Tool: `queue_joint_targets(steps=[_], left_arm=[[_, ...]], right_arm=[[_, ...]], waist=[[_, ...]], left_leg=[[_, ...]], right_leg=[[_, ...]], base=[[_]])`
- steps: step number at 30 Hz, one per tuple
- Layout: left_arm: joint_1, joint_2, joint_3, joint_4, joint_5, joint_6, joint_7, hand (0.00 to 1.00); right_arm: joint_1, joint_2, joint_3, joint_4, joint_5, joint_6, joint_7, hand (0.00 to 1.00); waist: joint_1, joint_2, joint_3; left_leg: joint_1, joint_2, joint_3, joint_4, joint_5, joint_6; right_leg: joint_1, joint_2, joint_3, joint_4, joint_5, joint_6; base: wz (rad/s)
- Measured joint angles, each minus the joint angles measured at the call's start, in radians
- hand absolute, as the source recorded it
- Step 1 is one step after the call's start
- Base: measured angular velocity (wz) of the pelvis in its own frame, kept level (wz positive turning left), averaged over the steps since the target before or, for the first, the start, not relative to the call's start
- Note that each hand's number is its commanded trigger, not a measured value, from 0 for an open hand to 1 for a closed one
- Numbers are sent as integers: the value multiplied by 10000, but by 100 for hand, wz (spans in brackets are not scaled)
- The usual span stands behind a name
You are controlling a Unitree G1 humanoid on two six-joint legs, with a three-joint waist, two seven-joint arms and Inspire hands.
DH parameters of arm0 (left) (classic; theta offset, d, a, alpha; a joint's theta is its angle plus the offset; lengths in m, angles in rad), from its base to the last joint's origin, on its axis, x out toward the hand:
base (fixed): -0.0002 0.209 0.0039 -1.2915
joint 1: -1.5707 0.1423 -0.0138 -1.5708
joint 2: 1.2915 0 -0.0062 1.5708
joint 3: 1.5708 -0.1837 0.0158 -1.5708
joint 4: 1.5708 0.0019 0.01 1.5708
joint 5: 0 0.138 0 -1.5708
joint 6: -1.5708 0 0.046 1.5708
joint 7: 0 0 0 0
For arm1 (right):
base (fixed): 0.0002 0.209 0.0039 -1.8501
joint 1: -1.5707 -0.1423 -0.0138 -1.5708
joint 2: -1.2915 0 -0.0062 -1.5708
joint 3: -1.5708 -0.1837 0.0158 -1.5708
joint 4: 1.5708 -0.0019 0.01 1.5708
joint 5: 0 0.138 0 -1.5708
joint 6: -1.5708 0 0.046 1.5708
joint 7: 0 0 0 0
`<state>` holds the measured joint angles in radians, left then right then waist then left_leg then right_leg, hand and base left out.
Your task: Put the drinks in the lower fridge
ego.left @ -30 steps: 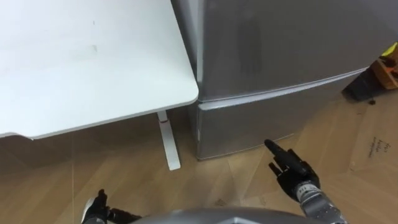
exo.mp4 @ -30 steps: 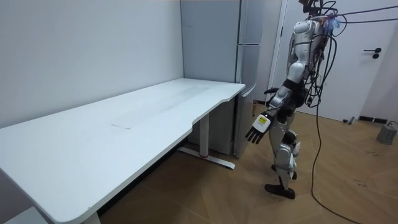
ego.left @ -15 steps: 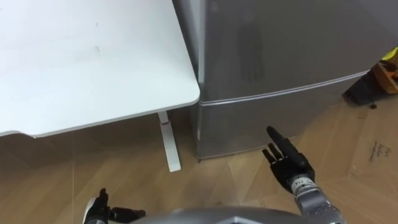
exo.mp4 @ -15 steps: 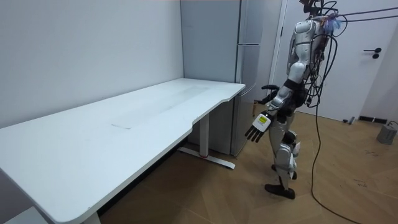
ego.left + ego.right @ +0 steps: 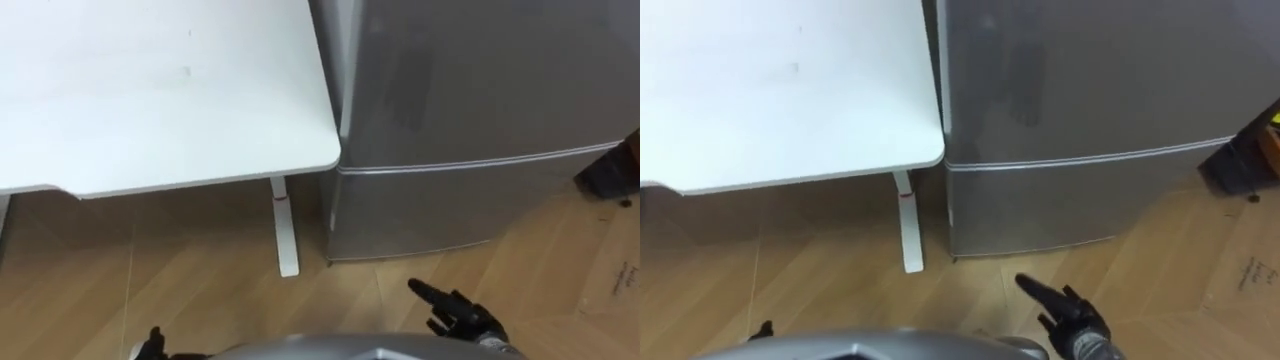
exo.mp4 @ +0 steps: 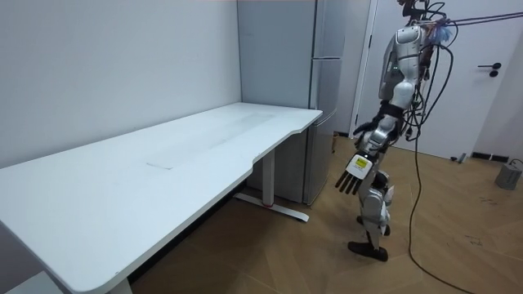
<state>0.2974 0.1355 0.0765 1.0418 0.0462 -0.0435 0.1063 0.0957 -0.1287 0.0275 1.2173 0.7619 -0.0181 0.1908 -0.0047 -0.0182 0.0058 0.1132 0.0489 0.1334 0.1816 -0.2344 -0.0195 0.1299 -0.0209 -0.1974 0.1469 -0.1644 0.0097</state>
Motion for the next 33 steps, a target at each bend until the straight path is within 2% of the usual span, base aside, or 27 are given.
queue_joint_targets(steps=[3,5,10,13,19,24,27,30,33], left_arm=[[-3,-9,118,261,347,47,-1,0],[8,-16,399,600,610,220,-1,0],[52,-24,468,820,1050,623,-3,0],[77,-65,466,913,1249,700,-3,0],[1,-71,471,1041,1303,1101,-25,0],[-10,-74,479,1043,1882,1535,-118,0],[-13,-87,731,980,2320,1756,-296,0],[-52,-91,1067,848,2731,1924,-469,0],[-136,-90,1083,684,2736,2195,-474,0]], right_arm=[[-67,-10,-113,432,-1036,74,-262,0],[-154,-8,-213,787,-1722,131,-483,0],[-178,-4,-327,1007,-2994,177,-817,0],[-243,-2,-310,1007,-3995,176,-1108,0],[-316,-3,-296,1124,-4577,187,-1380,0],[-262,-12,-312,1238,-4518,231,-1332,0],[-249,-15,-441,1243,-4531,328,-1206,0],[-254,-85,-718,1473,-4534,379,-1118,0],[-246,-248,-715,1526,-4530,433,-1211,0]], waist=[[124,-43,-16],[123,-63,-28],[128,-61,-25],[172,-47,-26],[145,-66,-16],[119,-72,-15],[106,-83,-17],[103,-42,-26],[84,59,-45]], left_leg=[[-93,-90,-148,85,16,28],[-174,-131,-300,227,17,35],[-190,-163,-540,258,20,38],[-159,-170,-542,253,21,39],[4,-198,-568,223,20,38],[20,-250,-598,201,20,38],[13,-264,-592,197,20,39],[21,-281,-571,151,21,39],[13,-308,-549,118,32,59]], right_leg=[[-3,-66,-31,-107,-88,11],[20,-107,-223,-109,-92,18],[143,-137,-411,-119,-113,32],[167,-151,-467,-108,-189,21],[381,-177,-496,-124,-271,48],[444,-224,-530,-128,-295,87],[444,-239,-527,-129,-301,100],[367,-255,-527,-139,-317,122],[313,-277,-496,-115,-321,132]], base=[[17],[17],[14],[7],[2],[4],[0],[0],[-3]])
